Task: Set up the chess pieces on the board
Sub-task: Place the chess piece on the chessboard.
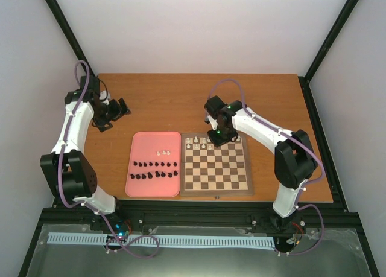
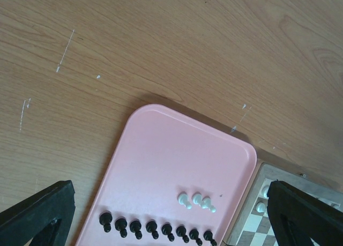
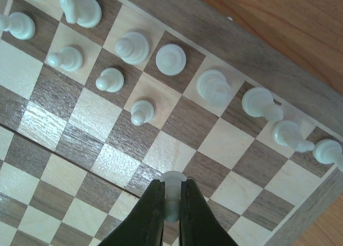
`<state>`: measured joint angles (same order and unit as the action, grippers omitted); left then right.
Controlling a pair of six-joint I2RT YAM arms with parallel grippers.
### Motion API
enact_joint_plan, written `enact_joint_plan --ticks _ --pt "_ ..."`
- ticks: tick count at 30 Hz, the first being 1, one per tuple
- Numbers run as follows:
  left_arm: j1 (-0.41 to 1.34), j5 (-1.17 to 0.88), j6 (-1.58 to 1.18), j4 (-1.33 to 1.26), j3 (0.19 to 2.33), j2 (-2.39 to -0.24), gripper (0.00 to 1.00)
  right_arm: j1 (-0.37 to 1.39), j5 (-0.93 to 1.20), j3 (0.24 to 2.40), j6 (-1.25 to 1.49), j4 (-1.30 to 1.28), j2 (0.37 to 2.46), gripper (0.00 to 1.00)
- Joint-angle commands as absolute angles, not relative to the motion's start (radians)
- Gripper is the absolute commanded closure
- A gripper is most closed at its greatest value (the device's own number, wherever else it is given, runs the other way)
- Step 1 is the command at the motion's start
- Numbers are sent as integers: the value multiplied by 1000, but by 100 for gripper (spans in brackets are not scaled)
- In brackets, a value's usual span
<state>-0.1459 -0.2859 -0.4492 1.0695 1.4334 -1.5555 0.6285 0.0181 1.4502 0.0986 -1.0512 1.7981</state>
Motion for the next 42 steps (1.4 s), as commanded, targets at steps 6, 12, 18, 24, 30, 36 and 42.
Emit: enact_joint_plan --ticks 6,12,18,24,30,36,42 --pt "-149 -300 -450 1062 1483 -1566 0 626 0 1444 100 -985 1853 93" --pt "-149 -297 -448 1065 1492 -1577 0 626 -3 1434 97 -977 1883 93" --pt "-150 -297 -445 1071 1507 -1587 0 619 -10 1433 98 -972 1900 93" --pt "-150 -298 -444 1072 1506 -1591 0 614 -21 1431 96 -965 1912 92" --pt "-149 -300 -442 1069 1506 -1593 0 612 -36 1436 93 -966 1927 89" --pt "-149 -302 -441 1068 1505 -1600 0 609 -50 1449 91 -964 1936 89" --pt "-150 -304 -440 1066 1508 -1602 0 608 -43 1458 88 -969 1945 88"
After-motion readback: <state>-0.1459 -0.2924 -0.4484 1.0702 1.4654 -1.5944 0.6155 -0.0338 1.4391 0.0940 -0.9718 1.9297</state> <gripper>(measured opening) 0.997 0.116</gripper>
